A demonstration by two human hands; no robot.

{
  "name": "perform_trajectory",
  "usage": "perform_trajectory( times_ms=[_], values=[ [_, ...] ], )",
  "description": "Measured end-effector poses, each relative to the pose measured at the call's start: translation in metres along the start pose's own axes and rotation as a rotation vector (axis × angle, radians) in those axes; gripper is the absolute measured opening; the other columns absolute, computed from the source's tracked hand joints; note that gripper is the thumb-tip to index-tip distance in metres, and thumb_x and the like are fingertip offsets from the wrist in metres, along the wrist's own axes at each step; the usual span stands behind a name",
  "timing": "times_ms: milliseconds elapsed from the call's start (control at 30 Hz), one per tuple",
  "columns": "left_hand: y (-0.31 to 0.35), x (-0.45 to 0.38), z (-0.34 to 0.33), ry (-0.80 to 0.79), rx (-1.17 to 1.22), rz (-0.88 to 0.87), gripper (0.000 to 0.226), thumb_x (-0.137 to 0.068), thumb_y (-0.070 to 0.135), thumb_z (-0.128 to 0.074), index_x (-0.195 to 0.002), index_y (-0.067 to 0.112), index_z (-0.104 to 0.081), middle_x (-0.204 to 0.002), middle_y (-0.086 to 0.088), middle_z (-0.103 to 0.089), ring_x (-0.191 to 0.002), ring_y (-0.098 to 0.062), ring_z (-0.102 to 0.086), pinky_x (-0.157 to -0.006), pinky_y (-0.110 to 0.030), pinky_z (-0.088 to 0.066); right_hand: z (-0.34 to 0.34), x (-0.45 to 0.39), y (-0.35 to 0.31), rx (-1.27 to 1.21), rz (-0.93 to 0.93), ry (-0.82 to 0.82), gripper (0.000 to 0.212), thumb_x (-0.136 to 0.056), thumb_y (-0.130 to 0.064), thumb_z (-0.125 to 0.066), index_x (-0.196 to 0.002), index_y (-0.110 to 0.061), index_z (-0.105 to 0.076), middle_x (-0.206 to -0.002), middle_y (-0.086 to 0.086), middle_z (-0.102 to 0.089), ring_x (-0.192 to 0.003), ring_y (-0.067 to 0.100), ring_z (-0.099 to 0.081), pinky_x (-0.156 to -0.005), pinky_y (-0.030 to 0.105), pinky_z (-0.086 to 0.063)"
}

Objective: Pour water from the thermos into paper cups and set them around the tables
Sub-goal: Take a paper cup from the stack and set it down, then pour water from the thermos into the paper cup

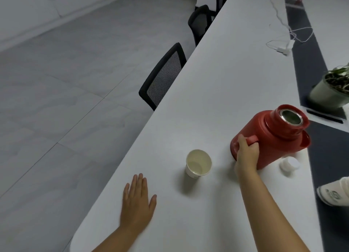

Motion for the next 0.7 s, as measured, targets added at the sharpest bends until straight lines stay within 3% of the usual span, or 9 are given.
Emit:
perform_trajectory(
  times_ms=[100,233,333,433,533,633,700],
  values=[
    [-0.009,-0.002,-0.007,-0.084,0.042,0.022,0.088,-0.112,0.061,-0.014,-0.153,-0.005,-0.054,-0.170,-0.020,-0.039,-0.159,-0.038,-0.032,-0.133,-0.048,-0.004,0.035,0.024,0.001,0.045,0.011,0.038,0.021,-0.097,-0.024,-0.070,-0.091,-0.023,-0.050,-0.075,-0.001,-0.053,-0.067,0.011,-0.053,-0.073,0.028,-0.051],
    [0.011,0.006,0.010,-0.020,0.280,-0.051,0.076,-0.110,0.064,-0.028,-0.156,0.009,-0.053,-0.174,-0.009,-0.034,-0.163,-0.030,-0.027,-0.127,-0.052,-0.029,0.102,0.046,0.007,0.123,0.013,0.063,0.022,-0.093,-0.015,-0.072,-0.080,-0.018,-0.054,-0.070,0.004,-0.052,-0.063,0.018,-0.050,-0.070,0.038,-0.049],
    [0.084,0.007,0.050,0.055,0.483,-0.312,0.057,-0.106,0.046,-0.058,-0.155,0.016,-0.052,-0.168,-0.001,-0.042,-0.156,-0.019,-0.038,-0.120,-0.043,-0.045,0.143,0.047,0.016,0.191,0.015,0.090,0.016,-0.093,-0.003,-0.071,-0.080,-0.004,-0.061,-0.072,0.009,-0.053,-0.063,0.024,-0.055,-0.072,0.043,-0.055],
    [0.166,-0.012,0.077,0.065,0.676,-0.448,0.063,-0.099,0.033,-0.075,-0.155,0.017,-0.053,-0.162,0.005,-0.049,-0.149,-0.011,-0.046,-0.118,-0.033,-0.047,0.169,0.045,0.020,0.193,0.022,0.081,0.009,-0.093,0.014,-0.063,-0.089,0.006,-0.063,-0.081,0.013,-0.059,-0.067,0.043,-0.074,-0.074,0.047,-0.065],
    [0.231,-0.055,0.071,-0.184,0.803,-0.301,0.085,-0.094,0.050,-0.079,-0.165,0.026,-0.038,-0.167,0.013,-0.038,-0.154,-0.003,-0.035,-0.126,-0.036,-0.037,0.181,0.038,0.015,0.221,0.049,0.004,0.018,-0.091,0.021,-0.058,-0.081,0.007,-0.054,-0.074,0.014,-0.054,-0.067,0.050,-0.075,-0.073,0.050,-0.065],
    [0.266,-0.097,0.063,-0.399,0.817,-0.153,0.120,-0.078,0.063,-0.087,-0.172,0.027,-0.021,-0.175,0.010,-0.026,-0.161,-0.008,-0.025,-0.129,-0.040,-0.031,0.185,0.033,0.013,0.240,0.055,-0.070,0.025,-0.088,0.027,-0.055,-0.075,0.007,-0.049,-0.068,0.013,-0.052,-0.068,0.052,-0.076,-0.075,0.054,-0.064],
    [0.283,-0.112,0.068,-0.493,0.835,-0.192,0.125,-0.067,0.057,-0.093,-0.169,0.027,-0.027,-0.168,0.010,-0.037,-0.157,-0.012,-0.036,-0.124,-0.039,-0.037,0.185,0.031,0.015,0.244,0.063,-0.093,0.026,-0.085,0.030,-0.053,-0.073,0.007,-0.049,-0.065,0.018,-0.055,-0.067,0.053,-0.075,-0.075,0.059,-0.065]
  ],
)
Point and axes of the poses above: each hand's wrist, its own x-axis away from the middle knuckle, its own z-axis out of the back of the hand, y = z × x, the point moved 8 cm from there along -x, towards the middle knuckle
